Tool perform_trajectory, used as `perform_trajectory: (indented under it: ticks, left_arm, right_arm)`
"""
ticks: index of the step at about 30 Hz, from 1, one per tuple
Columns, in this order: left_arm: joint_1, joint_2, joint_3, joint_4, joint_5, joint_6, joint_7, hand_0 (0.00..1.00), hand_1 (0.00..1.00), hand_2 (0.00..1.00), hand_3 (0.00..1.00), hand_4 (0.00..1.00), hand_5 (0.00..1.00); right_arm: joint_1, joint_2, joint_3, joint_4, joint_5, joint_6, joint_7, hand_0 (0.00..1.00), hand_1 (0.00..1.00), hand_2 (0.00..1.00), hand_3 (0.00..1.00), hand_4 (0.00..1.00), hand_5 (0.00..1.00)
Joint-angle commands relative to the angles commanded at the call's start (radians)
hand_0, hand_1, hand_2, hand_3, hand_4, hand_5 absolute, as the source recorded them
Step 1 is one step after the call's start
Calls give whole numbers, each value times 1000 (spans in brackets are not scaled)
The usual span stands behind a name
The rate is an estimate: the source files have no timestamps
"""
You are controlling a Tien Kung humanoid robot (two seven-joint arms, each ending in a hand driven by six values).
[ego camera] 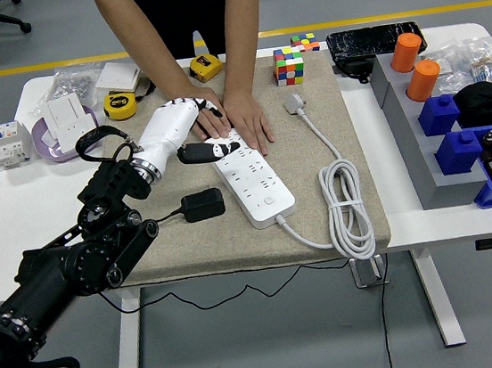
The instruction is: Pick up the plug,place it near the board,insert it into the board,press the button
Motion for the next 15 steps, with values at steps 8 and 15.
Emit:
perform_trajectory:
  ticks: [8,15]
  left_arm:
    - [101,0,-51,-226,-198,-6,-44,998,998,998,998,998,998]
    - [221,0,-118,-511,-491,-86,-113,998,998,998,998,998,998]
  right_arm:
    - [-5,7,19,0,3,-2,1,745,741,721,773,998,977]
    - [-11,15,38,0,5,-4,4,745,740,721,773,998,978]
